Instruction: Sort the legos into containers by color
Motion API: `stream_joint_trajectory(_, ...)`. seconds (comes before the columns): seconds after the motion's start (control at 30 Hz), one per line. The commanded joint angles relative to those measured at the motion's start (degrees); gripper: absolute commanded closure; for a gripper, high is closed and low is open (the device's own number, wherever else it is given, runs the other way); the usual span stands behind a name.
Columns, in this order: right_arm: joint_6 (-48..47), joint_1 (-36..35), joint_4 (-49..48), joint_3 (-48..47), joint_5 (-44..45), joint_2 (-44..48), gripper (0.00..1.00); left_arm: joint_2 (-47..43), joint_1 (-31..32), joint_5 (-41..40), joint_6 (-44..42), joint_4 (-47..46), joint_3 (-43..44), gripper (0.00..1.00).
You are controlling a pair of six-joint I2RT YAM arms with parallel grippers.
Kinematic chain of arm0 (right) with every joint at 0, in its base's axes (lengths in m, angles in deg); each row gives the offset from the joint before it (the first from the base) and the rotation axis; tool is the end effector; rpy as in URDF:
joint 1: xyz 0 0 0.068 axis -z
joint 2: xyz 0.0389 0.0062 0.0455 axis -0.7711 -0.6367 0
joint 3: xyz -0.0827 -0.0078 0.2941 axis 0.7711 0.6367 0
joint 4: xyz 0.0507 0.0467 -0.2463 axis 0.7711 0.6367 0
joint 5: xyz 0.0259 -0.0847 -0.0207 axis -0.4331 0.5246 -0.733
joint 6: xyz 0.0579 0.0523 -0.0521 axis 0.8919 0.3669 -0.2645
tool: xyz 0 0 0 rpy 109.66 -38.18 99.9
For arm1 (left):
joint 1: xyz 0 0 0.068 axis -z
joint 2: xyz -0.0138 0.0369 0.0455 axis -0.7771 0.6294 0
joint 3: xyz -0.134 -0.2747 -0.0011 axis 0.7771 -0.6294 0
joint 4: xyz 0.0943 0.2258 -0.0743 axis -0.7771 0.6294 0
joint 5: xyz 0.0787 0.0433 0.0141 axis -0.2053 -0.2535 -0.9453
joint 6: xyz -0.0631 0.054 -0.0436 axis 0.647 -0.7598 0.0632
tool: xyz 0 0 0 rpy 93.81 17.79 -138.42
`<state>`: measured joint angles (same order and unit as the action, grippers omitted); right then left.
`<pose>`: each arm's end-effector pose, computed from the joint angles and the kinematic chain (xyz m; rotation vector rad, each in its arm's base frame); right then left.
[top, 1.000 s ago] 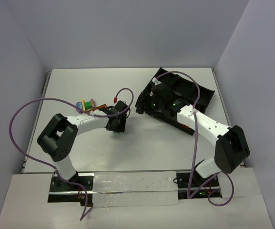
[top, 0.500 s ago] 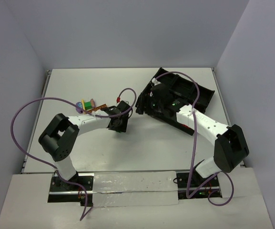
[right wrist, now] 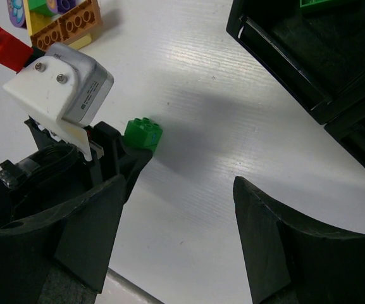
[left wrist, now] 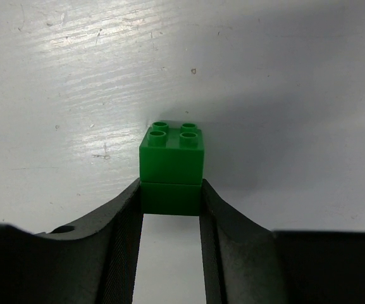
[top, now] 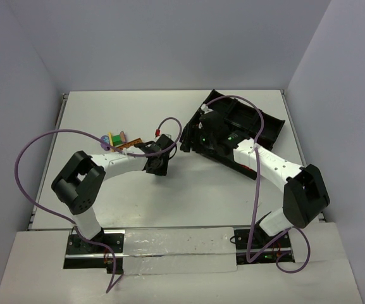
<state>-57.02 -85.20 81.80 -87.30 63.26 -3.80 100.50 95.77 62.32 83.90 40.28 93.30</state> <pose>0.2896 0.2079 0.2741 -0.0871 2.3818 0.6647 0.2716 -0.2354 0.1611 0.2511 2.6338 -0.0316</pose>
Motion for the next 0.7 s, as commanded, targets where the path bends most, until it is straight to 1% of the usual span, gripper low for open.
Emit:
stream_joint_trajectory(0.0,-0.1,-0.68,-0.9,-1.66,0.17,0.2,0.24,-0.84,0.48,-2.21,0.86,-0.41,1.5,0.72)
stream_joint_trajectory(0.03,-0.12,-0.65,-0.87,-1.76,0.08,0.19,0.24,-0.85,0.48,-2.33,0.84,-0.28,1.61,0.77)
stream_joint_trajectory(0.1,-0.14,-0.68,-0.64,-2.23,-0.35,-0.02,0.24,-1.23,0.48,-2.57,0.6,0.28,2.02,0.94)
stream_joint_trajectory(0.17,-0.71,-0.64,0.23,-3.27,-1.23,-0.37,0.24,-2.36,0.48,-2.1,-0.39,1.03,2.2,1.0)
stream_joint_trajectory(0.23,-2.19,-0.59,2.95,-5.43,-2.28,-1.54,0.24,-5.47,0.39,0.36,-2.92,1.06,0.87,1.0)
stream_joint_trajectory(0.3,-3.34,-0.63,6.29,-6.96,-2.16,-3.04,0.24,-11.53,-0.02,3.49,-4.06,-0.28,-1.07,1.0)
stream_joint_trajectory(0.37,-3.57,-0.59,7.01,-6.84,-2.92,-3.68,0.24,-16.83,-0.54,7.39,-4.73,-2.07,-3.21,1.0)
stream_joint_trajectory(0.53,-0.28,-0.59,4.3,-6.42,-6.93,-4.12,0.24,-23.31,-0.83,12.3,-5.55,-3.52,-4.83,1.0)
stream_joint_trajectory(0.6,1.56,-0.59,2.9,-7.14,-9.74,-4.8,0.23,-24.71,-0.9,13.35,-5.8,-3.58,-4.83,1.0)
stream_joint_trajectory(0.67,3.42,-0.62,-0.89,-6.53,-13.87,-4.97,0.22,-25.68,-1.1,14.07,-6.05,-3.99,-4.71,1.0)
